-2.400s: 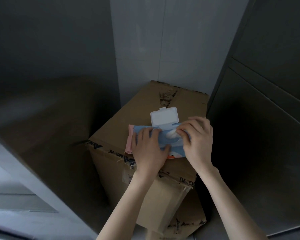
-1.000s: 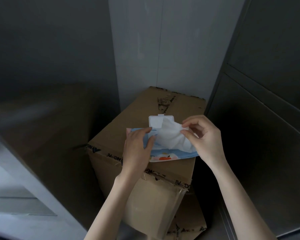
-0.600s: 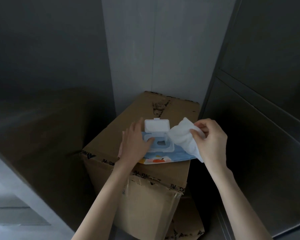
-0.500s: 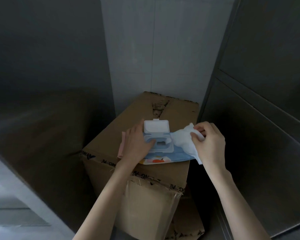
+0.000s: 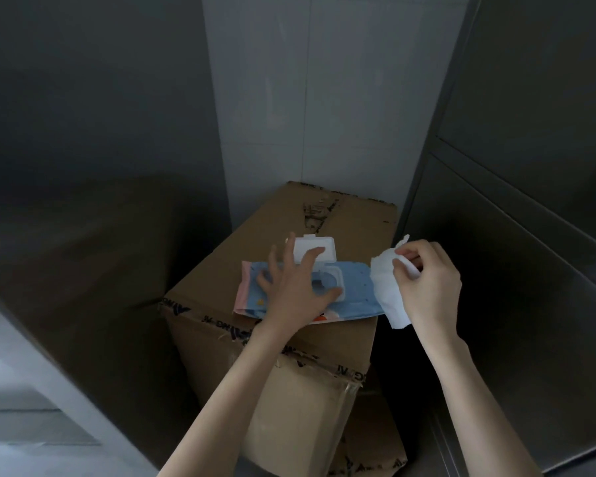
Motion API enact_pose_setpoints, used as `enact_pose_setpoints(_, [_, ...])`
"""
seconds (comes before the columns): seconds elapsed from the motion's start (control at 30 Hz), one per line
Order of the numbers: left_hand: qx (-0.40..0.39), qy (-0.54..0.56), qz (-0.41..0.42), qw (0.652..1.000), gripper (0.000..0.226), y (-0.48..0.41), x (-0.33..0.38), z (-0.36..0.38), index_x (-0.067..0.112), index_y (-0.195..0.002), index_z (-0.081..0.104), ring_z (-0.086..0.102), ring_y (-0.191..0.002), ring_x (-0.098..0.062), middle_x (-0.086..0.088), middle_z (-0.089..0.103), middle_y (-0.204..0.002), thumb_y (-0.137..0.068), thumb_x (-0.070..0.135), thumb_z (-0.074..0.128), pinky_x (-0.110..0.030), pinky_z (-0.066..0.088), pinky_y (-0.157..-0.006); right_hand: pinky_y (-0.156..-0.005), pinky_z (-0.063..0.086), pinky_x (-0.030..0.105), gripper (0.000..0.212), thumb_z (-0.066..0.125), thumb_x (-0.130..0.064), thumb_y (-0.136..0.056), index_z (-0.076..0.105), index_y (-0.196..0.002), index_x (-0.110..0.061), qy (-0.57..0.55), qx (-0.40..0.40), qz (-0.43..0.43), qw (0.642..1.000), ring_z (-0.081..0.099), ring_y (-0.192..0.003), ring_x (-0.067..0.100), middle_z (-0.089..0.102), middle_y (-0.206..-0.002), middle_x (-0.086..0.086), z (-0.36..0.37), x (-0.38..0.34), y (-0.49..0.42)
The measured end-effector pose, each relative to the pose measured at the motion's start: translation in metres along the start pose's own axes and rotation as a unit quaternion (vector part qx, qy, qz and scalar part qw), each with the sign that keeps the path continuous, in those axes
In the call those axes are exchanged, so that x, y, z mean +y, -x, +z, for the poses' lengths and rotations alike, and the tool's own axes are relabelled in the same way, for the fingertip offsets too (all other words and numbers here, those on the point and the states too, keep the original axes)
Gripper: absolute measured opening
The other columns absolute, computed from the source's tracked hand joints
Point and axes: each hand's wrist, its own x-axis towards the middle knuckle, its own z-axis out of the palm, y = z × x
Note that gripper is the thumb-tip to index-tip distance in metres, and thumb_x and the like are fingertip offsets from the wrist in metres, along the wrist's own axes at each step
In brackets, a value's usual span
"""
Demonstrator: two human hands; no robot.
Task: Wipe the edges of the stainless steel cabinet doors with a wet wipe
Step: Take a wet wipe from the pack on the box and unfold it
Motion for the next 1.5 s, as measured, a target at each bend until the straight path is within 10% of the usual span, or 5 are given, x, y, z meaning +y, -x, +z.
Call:
enact_pose_setpoints(0.17, [0.078, 0.008, -0.065, 0.995, 0.063, -0.002, 0.0, 0.002, 0.031, -0.141, 0.034, 0.023, -0.139, -0.026, 0.002, 0.028, -0.153, -0.087, 0.036, 0.065, -0.049, 0.023, -0.109, -0.063, 0.037, 0.007, 0.014, 0.072, -0.005, -0.08, 0.066, -0.092, -0.006, -0.038, -0.014, 0.001, 0.999, 0.057, -0.081, 0.01, 0.066, -0.093, 0.009, 0.003, -0.006, 0.0])
enact_pose_setpoints(0.57, [0.056, -0.014, -0.063, 0.996, 0.075, -0.005, -0.005, -0.004, 0.025, -0.153, 0.016, 0.035, -0.134, -0.026, -0.005, 0.036, -0.15, -0.091, 0.012, 0.057, -0.04, 0.031, -0.108, -0.068, 0.043, 0.005, 0.013, 0.072, -0.015, -0.082, 0.066, -0.093, -0.014, -0.114, -0.092, 0.006, 0.989, 0.06, -0.081, 0.003, 0.066, -0.088, -0.004, 0.012, -0.014, 0.003])
enact_pose_setpoints(0.97, [0.084, 0.205, -0.108, 0.969, 0.082, -0.003, -0.007, -0.022, 0.026, -0.15, 0.027, 0.038, -0.134, -0.027, -0.005, 0.045, -0.142, -0.083, 0.007, 0.068, -0.048, 0.033, -0.111, -0.066, 0.042, 0.007, 0.014, 0.07, -0.013, -0.083, 0.065, -0.094, -0.018, -0.144, -0.043, 0.051, 0.987, 0.058, -0.08, -0.004, 0.064, -0.089, -0.009, 0.011, -0.013, 0.007])
enact_pose_setpoints(1.17, [0.036, 0.136, -0.005, 0.99, 0.023, 0.014, -0.011, -0.029, 0.027, -0.105, 0.067, 0.045, -0.118, -0.02, 0.007, 0.049, -0.112, -0.083, 0.024, 0.073, -0.037, 0.036, -0.103, -0.073, 0.045, 0.011, 0.015, 0.067, -0.009, -0.086, 0.065, -0.101, -0.009, -0.164, 0.002, 0.043, 0.986, 0.06, -0.088, 0.007, 0.065, -0.097, -0.001, -0.001, -0.012, 0.002])
enact_pose_setpoints(1.5, [-0.033, 0.012, 0.036, 0.999, 0.033, 0.028, -0.023, -0.026, 0.029, -0.117, 0.068, 0.04, -0.121, -0.005, 0.016, 0.054, -0.129, -0.091, 0.047, 0.059, -0.021, 0.028, -0.092, -0.07, 0.045, 0.006, 0.01, 0.067, -0.009, -0.085, 0.062, -0.094, -0.012, -0.291, -0.118, 0.021, 0.949, 0.059, -0.086, -0.002, 0.063, -0.088, -0.012, 0.007, -0.035, -0.003])
